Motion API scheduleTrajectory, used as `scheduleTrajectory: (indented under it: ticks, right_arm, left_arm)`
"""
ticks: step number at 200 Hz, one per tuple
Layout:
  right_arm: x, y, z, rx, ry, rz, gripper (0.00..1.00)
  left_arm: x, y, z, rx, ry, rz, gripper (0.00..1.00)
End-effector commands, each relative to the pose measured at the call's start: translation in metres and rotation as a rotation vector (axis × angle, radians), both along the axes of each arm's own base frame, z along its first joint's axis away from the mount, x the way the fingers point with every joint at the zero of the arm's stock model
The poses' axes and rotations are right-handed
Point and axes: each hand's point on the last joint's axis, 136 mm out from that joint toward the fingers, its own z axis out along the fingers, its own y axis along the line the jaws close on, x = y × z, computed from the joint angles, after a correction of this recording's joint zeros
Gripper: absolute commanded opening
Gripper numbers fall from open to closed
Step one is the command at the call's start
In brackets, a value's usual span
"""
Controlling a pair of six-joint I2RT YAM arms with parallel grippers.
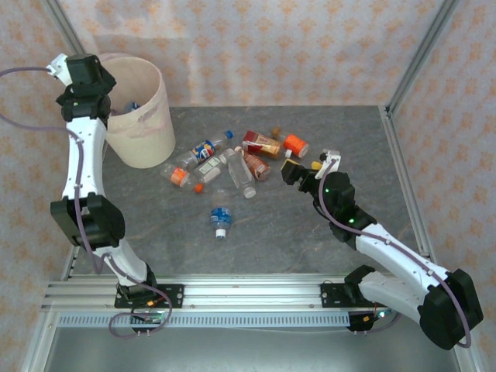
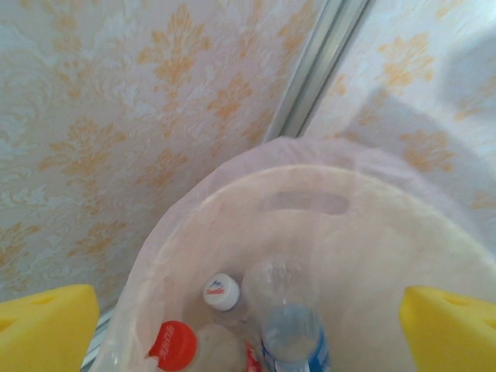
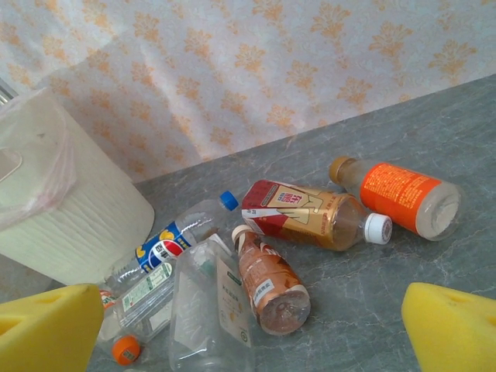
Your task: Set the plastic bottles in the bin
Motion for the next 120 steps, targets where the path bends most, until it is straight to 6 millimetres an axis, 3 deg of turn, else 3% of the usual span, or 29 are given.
scheduleTrajectory:
  ticks: [1,32,96,108,120]
  right_arm:
    - [0.003,-0.011,-0.009,0.004,0.027,-0.064,0.99]
    - [0.006,-0.012,-0.019,-0.009,0.065,-0.083,0.99]
    - [0.01,-0.02,-0.032,-0.033,0.116,-0.138,0.99]
    - [0.01,-0.021,-0.035,-0.035,0.123,-0.143,0.99]
    - [0.01,-0.023,-0.038,-0.032,0.132,-0.158,0.99]
  left_arm:
    - [-0.017,-0.036,0.031,-0.015,-0.074,-0.082,1.0]
    - [-0.037,-0.086,0.031,-0.021,-0.114,-0.16,1.0]
    - [-0.108,-0.178,-0.004,-0.07,-0.094,-0.394,1.0]
    - [-0.123,-0.193,-0.018,-0.082,-0.034,-0.441,1.0]
    - [-0.136,-0.208,-0.045,-0.142,0.022,-0.47,1.0]
